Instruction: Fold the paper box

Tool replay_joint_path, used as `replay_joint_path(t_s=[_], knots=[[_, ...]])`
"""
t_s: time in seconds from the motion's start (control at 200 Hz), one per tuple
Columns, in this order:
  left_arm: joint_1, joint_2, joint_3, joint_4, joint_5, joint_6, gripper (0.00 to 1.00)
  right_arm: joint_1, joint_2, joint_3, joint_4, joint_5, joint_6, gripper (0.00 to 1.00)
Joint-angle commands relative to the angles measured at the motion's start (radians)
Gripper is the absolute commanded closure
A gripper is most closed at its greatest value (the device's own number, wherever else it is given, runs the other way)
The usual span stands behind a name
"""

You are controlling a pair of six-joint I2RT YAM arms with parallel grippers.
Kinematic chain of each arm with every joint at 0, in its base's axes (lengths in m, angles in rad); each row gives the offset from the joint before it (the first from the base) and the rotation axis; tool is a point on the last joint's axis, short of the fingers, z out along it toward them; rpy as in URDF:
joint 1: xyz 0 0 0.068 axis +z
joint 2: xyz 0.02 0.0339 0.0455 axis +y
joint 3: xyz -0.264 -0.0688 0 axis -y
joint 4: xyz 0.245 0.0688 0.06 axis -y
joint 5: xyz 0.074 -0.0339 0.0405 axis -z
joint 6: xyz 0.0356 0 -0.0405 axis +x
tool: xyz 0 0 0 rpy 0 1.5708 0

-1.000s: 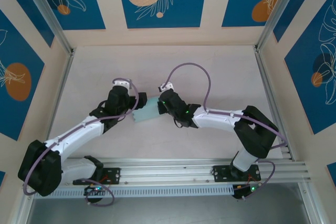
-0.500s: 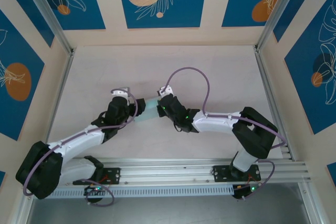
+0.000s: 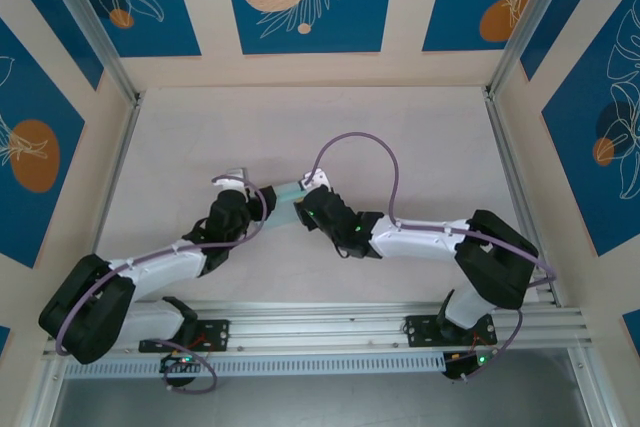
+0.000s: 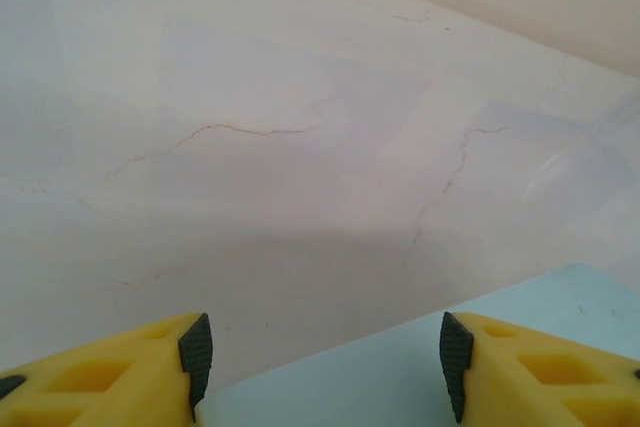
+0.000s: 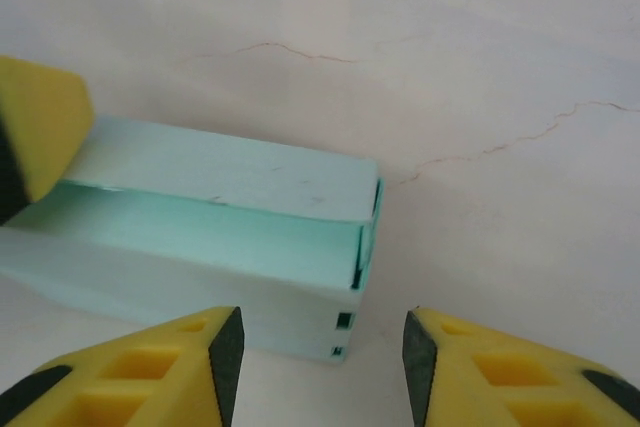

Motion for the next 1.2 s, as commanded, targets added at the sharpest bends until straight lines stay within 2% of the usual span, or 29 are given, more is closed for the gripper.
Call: replay_joint_path(t_s=[0.0, 0.12, 0.245, 0.565, 0.715, 0.935, 1.195], knots=[[-0.018, 0.039, -0.031, -0.126, -0.019, -0.005, 0.4, 0.014, -0.085, 0.004, -0.068, -0.018, 0.011, 0.48], [-0.019, 0.034, -0.043, -0.119, -0.027, -0.001, 0.41, -0.008, -0.165, 0.027, -0.133, -0.072, 0.077, 0.43], [-0.026, 0.033, -0.06, -0.088, -0.031, -0.002, 0.41, -0.091, -0.181, 0.11, -0.264, -0.169, 0.214, 0.41], [-0.049, 0.042, -0.065, -0.074, -0.045, 0.001, 0.41, -0.247, -0.021, 0.296, -0.408, -0.424, 0.371, 0.39], [-0.052, 0.016, -0.072, -0.092, -0.059, 0.005, 0.41, -0.283, 0.052, 0.318, -0.399, -0.531, 0.403, 0.38], [-0.051, 0.017, -0.071, -0.089, -0.06, 0.005, 0.41, -0.306, 0.141, 0.311, -0.413, -0.576, 0.432, 0.39], [-0.053, 0.023, -0.06, -0.091, -0.054, -0.006, 0.41, -0.323, 0.179, 0.237, -0.349, -0.623, 0.457, 0.5]])
